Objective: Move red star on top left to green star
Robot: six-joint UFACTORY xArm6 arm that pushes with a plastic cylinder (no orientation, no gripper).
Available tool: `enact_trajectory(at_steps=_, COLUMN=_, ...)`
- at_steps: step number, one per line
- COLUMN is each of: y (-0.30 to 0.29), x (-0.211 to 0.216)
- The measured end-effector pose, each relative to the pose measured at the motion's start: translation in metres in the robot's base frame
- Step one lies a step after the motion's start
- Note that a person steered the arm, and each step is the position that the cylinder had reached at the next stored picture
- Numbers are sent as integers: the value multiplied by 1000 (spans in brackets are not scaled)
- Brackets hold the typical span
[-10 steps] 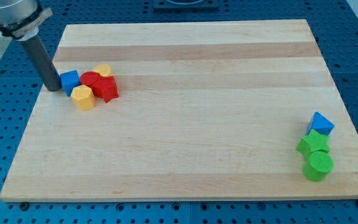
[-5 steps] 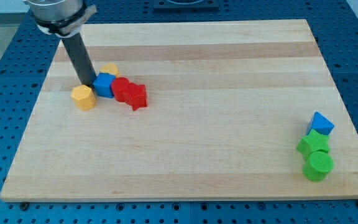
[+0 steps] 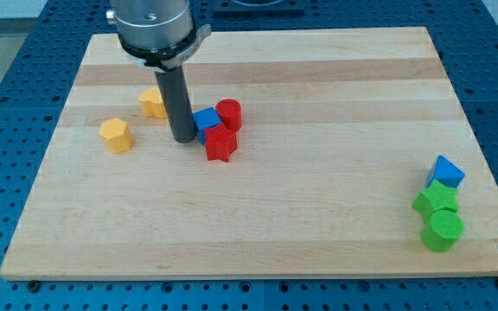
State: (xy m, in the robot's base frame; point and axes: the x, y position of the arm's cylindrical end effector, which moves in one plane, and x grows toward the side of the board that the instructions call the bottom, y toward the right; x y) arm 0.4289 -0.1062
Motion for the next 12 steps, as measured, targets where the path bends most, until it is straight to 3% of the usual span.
enact_trajectory(at_steps=3, y=21, x=25)
enact_trajectory(at_steps=9, y=142, x=4)
enact_trajectory(at_steps=12, y=213, x=49)
